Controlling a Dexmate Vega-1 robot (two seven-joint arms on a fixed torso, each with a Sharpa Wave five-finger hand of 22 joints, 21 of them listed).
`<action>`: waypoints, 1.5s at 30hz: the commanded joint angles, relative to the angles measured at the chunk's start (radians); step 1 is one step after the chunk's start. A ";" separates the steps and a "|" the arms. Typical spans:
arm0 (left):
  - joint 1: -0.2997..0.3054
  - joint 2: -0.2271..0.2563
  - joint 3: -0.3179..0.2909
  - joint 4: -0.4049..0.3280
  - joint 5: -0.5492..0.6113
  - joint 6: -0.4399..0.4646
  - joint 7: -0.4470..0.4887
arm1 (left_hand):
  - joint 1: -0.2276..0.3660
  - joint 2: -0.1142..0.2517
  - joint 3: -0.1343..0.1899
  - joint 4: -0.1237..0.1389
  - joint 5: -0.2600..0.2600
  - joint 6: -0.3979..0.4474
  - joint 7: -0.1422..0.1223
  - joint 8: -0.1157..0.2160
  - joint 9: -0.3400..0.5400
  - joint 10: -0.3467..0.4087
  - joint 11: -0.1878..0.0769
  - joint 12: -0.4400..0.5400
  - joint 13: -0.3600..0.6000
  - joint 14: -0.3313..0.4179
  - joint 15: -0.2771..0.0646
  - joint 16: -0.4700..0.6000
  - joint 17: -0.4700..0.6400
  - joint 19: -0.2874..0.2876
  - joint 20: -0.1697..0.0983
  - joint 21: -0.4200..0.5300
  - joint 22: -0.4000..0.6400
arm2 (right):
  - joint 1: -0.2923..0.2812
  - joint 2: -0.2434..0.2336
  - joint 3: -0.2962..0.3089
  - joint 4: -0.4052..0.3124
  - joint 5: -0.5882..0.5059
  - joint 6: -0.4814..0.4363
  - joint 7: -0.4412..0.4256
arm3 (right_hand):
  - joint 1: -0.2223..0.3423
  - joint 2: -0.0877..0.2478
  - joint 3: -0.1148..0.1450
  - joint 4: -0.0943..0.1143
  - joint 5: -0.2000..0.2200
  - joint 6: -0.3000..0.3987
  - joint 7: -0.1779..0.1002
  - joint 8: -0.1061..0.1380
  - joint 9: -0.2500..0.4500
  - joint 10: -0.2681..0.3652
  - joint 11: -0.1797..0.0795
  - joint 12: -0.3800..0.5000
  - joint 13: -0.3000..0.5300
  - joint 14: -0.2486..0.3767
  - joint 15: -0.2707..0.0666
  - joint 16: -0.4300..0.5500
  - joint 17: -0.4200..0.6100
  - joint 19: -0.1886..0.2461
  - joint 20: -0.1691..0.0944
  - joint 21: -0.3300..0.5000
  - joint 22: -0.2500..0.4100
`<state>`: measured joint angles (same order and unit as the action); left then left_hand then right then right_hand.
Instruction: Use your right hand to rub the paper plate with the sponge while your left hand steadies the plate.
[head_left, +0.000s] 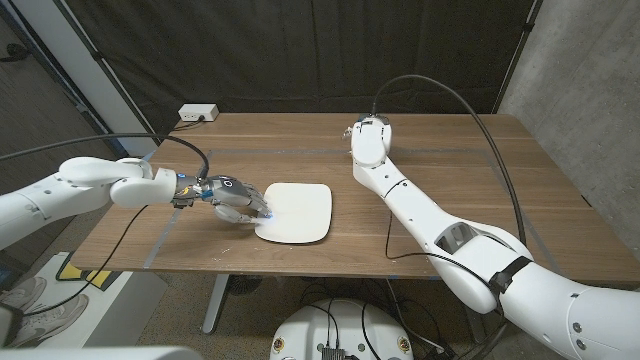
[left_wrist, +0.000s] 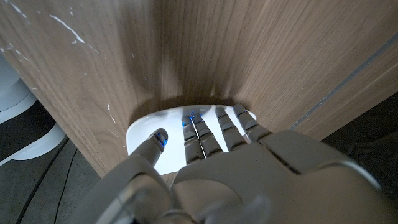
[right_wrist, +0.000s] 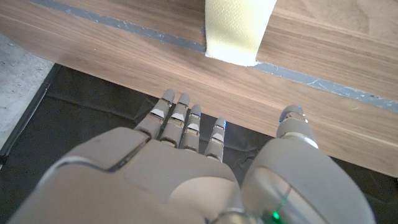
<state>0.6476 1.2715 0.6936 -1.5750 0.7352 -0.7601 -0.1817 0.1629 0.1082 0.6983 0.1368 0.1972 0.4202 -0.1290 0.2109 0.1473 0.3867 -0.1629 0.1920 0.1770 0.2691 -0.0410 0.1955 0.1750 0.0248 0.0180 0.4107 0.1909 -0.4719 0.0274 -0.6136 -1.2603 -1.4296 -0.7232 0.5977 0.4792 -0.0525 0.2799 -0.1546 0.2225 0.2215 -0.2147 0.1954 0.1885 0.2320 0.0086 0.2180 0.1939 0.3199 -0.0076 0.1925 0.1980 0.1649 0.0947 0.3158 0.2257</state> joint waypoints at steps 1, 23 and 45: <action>-0.014 -0.013 0.005 0.012 -0.007 -0.003 -0.083 | -0.001 -0.002 0.005 0.005 0.007 0.111 0.054 0.006 0.036 0.024 0.030 0.005 0.006 0.003 -0.123 -0.004 0.002 0.009 -0.005 0.003 0.003 | 0.064 0.063 -0.002 0.153 -0.035 -0.015 0.076 | 0.025 0.001 0.003 -0.003 0.011 -0.020 -0.006 -0.001 0.004 -0.026 0.006 -0.008 0.006 -0.023 0.010 -0.002 0.007 -0.011 0.002 -0.002 0.005; -0.030 -0.026 0.014 0.023 -0.019 -0.003 -0.105 | -0.006 -0.001 0.010 0.007 0.007 0.096 0.051 -0.003 0.036 0.023 0.027 0.002 0.007 0.001 -0.122 -0.008 0.002 0.010 -0.007 0.002 0.003 | 0.089 0.105 -0.021 0.294 -0.022 -0.023 -0.041 | 0.164 0.037 0.029 -0.010 0.046 0.023 -0.006 0.027 0.010 0.073 -0.031 0.043 0.009 0.060 -0.050 0.034 0.014 0.032 -0.050 0.030 0.015; -0.035 -0.029 0.016 0.025 -0.023 -0.009 -0.101 | -0.010 -0.002 0.015 0.009 0.006 0.096 0.049 -0.004 0.037 0.022 0.025 0.000 0.007 0.000 -0.124 -0.010 0.002 0.010 -0.007 0.001 0.003 | 0.101 0.158 -0.020 0.384 0.003 -0.120 -0.031 | 0.226 0.058 0.029 0.004 0.061 0.104 -0.007 0.040 0.009 0.092 -0.030 0.049 0.009 0.143 -0.094 0.058 0.029 0.072 -0.084 0.060 0.023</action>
<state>0.6198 1.2484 0.7072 -1.5550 0.7115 -0.7629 -0.2183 0.1444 0.1030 0.7080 0.1465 0.1972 0.4326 -0.1413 0.2012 0.1472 0.3866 -0.1626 0.1883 0.1788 0.2672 -0.0429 0.1850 0.1753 0.0266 0.0161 0.4106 0.1906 -0.3719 0.1626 -0.6366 -0.9137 -1.4445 -0.8061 0.5757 0.6845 0.0004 0.3064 -0.1556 0.2749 0.3065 -0.2231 0.2267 0.1951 0.3077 -0.0200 0.2596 0.2009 0.4357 -0.0454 0.2380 0.2208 0.2147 0.0166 0.3635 0.2443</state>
